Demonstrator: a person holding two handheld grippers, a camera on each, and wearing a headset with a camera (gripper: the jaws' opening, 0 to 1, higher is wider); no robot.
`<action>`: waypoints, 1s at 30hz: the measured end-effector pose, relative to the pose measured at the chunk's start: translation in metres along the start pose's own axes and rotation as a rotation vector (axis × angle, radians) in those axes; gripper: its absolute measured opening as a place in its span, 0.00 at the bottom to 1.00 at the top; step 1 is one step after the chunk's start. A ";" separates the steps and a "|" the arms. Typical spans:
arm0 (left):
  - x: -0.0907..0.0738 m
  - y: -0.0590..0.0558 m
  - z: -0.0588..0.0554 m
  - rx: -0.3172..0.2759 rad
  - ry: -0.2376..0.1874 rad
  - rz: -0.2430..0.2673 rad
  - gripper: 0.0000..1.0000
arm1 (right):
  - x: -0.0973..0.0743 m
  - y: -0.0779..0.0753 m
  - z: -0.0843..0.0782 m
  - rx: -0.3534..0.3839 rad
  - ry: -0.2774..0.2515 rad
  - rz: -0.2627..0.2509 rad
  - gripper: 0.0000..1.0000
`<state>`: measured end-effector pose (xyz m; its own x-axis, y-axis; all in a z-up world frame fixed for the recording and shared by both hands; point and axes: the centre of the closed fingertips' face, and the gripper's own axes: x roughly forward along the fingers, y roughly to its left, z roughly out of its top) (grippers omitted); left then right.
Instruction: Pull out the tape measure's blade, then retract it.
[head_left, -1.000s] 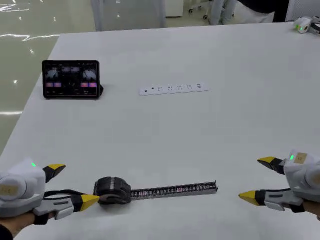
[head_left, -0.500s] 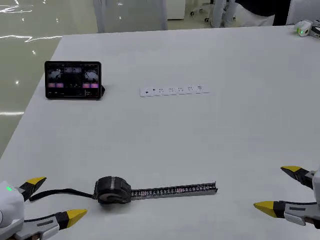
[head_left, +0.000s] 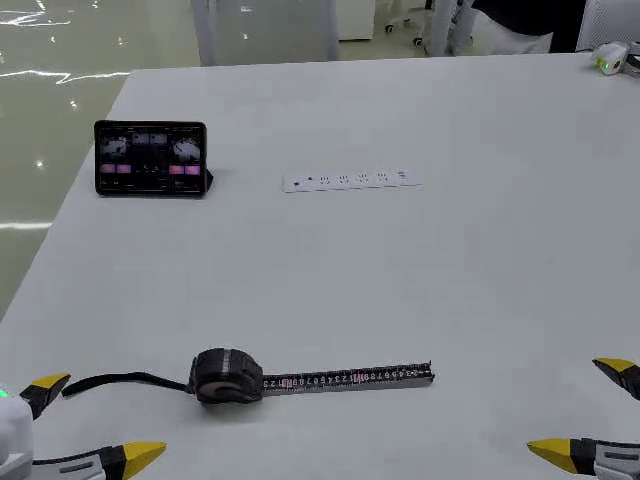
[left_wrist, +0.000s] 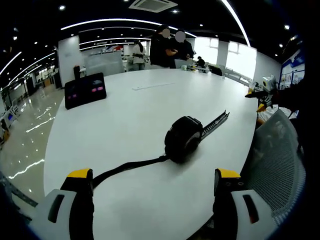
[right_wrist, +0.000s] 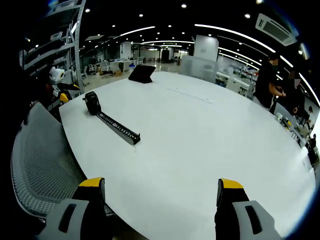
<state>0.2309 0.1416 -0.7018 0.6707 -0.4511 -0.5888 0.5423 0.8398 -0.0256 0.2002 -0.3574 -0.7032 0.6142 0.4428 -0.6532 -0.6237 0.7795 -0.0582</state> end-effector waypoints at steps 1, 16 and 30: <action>0.001 -0.001 0.000 0.003 -0.002 -0.004 0.99 | 0.001 0.000 0.000 0.001 -0.005 -0.001 0.94; 0.004 -0.017 0.004 0.009 0.003 -0.035 0.99 | 0.000 0.003 0.004 0.053 -0.016 0.006 0.99; 0.007 -0.013 0.008 0.017 0.010 -0.034 0.99 | 0.000 0.009 0.005 0.013 0.003 0.022 0.99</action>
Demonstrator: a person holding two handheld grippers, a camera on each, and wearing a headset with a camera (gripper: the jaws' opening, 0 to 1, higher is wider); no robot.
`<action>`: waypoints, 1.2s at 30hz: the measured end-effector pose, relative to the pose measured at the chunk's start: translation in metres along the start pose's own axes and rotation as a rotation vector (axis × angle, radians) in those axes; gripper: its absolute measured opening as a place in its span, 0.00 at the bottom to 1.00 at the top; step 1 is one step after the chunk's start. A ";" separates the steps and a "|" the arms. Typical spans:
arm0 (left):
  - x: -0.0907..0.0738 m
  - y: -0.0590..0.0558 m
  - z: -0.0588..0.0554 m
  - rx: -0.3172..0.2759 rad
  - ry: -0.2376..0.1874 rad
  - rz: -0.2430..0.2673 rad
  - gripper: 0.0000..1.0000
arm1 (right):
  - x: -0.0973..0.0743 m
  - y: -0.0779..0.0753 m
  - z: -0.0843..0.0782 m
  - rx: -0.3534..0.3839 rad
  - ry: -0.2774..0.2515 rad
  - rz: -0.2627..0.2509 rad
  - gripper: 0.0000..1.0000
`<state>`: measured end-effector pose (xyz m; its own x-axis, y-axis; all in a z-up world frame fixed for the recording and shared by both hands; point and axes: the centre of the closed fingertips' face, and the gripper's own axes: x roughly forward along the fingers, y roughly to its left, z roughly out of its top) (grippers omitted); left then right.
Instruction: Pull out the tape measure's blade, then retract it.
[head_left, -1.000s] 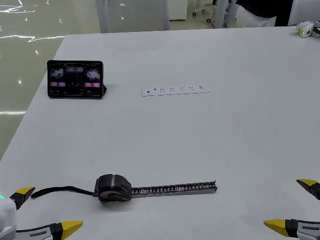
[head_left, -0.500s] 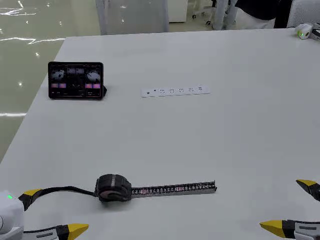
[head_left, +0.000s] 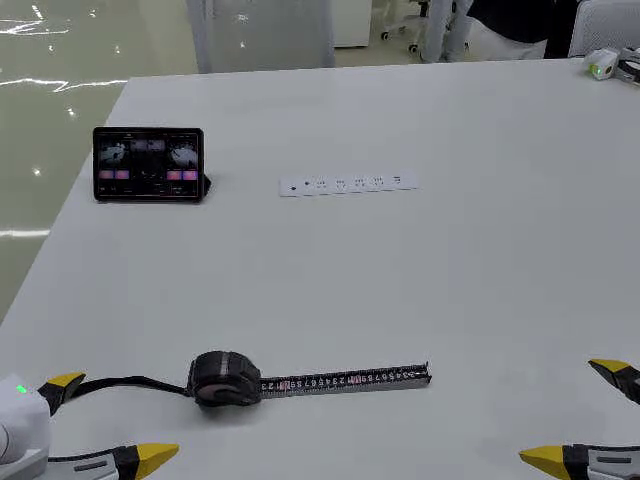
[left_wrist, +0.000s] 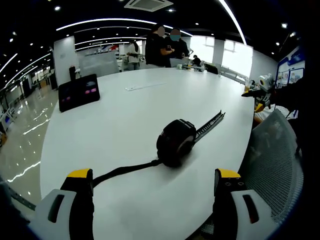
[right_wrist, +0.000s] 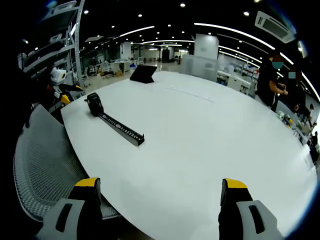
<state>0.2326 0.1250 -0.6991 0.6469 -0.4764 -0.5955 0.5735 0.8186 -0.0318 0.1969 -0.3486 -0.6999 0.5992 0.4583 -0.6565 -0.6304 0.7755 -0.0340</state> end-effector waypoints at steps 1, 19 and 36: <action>0.001 0.000 0.000 -0.003 0.002 -0.001 0.99 | 0.000 0.000 0.000 -0.002 0.001 0.000 0.99; 0.018 -0.010 0.033 0.042 -0.018 -0.042 0.99 | 0.012 0.007 0.010 -0.054 0.064 0.066 0.99; 0.047 -0.042 0.037 0.029 0.022 -0.060 0.99 | 0.036 0.020 0.023 -0.293 0.208 0.219 0.99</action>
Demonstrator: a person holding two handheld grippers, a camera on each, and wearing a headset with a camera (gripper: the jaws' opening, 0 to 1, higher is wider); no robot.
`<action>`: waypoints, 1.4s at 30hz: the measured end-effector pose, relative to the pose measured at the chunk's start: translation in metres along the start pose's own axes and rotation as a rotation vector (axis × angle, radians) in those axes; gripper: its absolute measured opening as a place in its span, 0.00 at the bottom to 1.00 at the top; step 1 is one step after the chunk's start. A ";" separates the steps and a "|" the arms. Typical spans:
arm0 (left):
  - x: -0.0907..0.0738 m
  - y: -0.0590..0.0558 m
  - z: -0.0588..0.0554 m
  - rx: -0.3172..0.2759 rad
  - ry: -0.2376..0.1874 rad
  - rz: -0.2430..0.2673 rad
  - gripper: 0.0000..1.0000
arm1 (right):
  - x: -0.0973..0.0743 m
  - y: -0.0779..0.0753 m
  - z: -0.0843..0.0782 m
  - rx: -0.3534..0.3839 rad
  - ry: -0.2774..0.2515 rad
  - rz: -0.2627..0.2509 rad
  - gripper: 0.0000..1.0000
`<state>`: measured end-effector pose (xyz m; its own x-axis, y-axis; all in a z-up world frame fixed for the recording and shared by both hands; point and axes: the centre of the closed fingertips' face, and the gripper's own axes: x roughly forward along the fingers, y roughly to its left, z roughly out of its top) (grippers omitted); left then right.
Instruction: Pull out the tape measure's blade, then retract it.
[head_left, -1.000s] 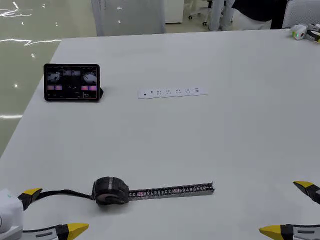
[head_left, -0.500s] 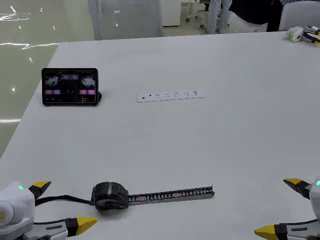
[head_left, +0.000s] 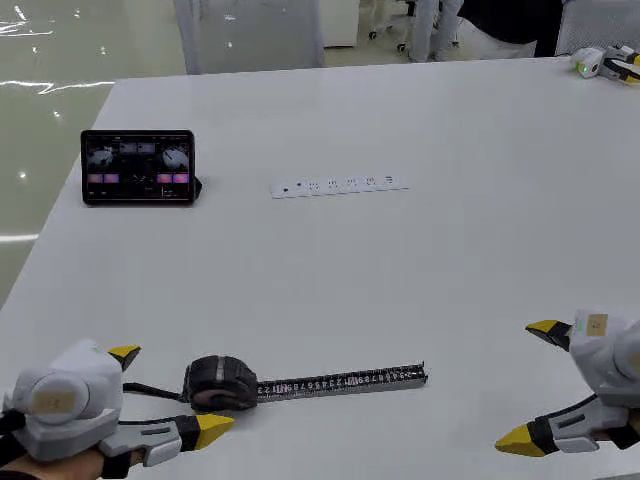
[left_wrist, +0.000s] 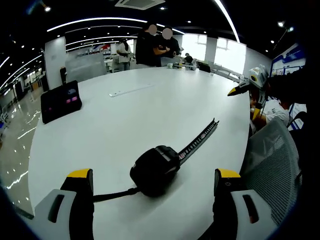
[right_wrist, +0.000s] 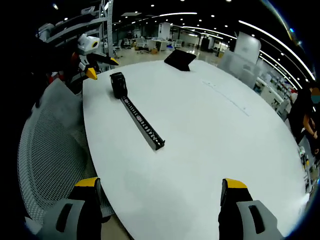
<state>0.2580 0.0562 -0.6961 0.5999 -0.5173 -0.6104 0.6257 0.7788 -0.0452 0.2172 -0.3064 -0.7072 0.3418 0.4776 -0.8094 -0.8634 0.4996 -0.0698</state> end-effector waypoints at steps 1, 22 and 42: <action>0.003 0.000 -0.002 -0.001 0.000 0.006 0.99 | 0.003 -0.002 -0.003 -0.012 0.010 0.007 0.99; 0.023 -0.006 0.020 -0.187 -0.115 0.149 0.99 | 0.027 -0.020 0.017 -0.142 0.078 0.083 0.99; 0.027 -0.002 0.014 -0.298 -0.208 0.247 0.99 | 0.078 -0.017 0.038 -0.321 0.148 0.189 0.95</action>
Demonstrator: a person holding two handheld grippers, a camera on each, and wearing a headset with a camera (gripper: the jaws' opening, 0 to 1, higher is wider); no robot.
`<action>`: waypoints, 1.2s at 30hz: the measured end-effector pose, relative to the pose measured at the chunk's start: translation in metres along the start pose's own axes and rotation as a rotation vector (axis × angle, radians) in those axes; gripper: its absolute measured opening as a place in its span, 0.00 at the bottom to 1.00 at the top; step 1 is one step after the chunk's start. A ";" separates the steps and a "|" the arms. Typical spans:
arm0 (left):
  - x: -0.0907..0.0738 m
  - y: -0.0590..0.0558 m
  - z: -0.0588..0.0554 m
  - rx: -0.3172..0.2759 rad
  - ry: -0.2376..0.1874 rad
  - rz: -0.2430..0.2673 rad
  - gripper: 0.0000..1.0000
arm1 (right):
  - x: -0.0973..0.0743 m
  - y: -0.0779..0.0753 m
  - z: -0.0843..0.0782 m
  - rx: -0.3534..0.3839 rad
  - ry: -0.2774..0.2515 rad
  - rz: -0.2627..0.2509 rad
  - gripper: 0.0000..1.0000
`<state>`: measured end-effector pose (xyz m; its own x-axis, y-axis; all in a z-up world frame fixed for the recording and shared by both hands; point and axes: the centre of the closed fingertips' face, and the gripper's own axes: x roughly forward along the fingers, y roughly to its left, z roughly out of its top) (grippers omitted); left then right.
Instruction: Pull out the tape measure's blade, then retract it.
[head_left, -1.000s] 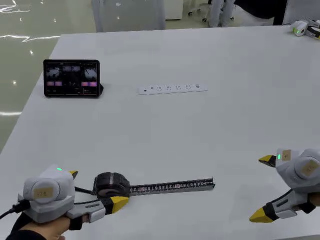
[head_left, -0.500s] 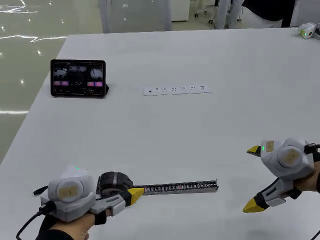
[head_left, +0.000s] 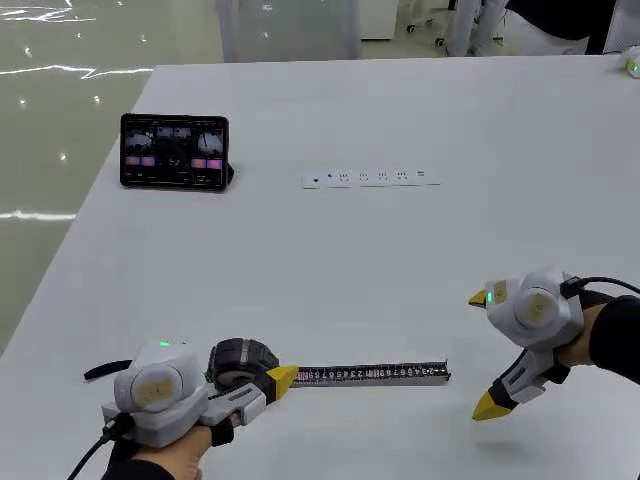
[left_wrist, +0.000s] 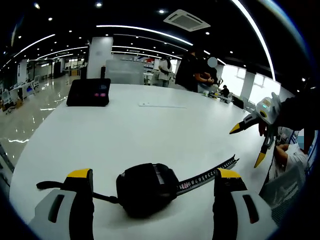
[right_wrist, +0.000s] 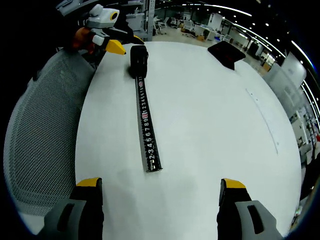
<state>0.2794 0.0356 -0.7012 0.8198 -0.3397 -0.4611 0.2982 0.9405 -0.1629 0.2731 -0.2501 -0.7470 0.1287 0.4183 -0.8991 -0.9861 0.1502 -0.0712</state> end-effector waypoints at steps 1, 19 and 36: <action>0.001 -0.001 0.000 0.002 -0.002 -0.003 0.99 | 0.002 0.000 0.001 -0.011 -0.001 0.004 0.94; 0.013 0.008 -0.012 0.055 0.006 0.061 0.99 | 0.021 0.003 0.006 -0.062 -0.012 0.060 0.56; 0.010 0.013 -0.019 0.060 0.003 0.080 0.99 | 0.031 0.011 0.005 -0.104 0.018 0.103 0.26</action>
<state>0.2826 0.0439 -0.7242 0.8409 -0.2630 -0.4731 0.2604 0.9628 -0.0723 0.2664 -0.2312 -0.7737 0.0252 0.4108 -0.9114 -0.9997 0.0132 -0.0217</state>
